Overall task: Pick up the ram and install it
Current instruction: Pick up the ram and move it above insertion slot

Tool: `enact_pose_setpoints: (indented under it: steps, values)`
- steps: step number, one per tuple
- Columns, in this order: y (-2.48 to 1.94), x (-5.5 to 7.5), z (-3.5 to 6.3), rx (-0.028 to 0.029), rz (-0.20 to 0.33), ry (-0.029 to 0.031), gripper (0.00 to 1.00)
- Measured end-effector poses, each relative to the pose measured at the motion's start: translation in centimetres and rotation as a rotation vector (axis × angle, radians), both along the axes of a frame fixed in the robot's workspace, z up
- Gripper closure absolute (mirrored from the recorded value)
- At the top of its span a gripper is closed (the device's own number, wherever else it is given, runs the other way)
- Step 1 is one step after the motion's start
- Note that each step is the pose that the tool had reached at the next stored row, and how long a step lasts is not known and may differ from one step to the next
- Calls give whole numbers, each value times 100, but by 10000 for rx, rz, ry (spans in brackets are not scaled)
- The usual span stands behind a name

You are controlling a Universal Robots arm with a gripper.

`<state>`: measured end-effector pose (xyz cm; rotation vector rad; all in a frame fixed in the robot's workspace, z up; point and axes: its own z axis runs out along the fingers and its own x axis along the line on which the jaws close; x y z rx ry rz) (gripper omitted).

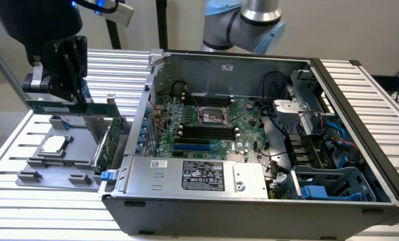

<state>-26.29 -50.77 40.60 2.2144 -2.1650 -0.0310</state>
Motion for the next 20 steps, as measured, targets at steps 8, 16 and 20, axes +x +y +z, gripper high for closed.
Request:
enact_pose_setpoints:
  steps: [8,16,20]
  values:
    - [5,363,121,-1,-1,14,86]
    - [47,678,125,5,0,10,86]
    - [78,785,125,21,0,-39,86]
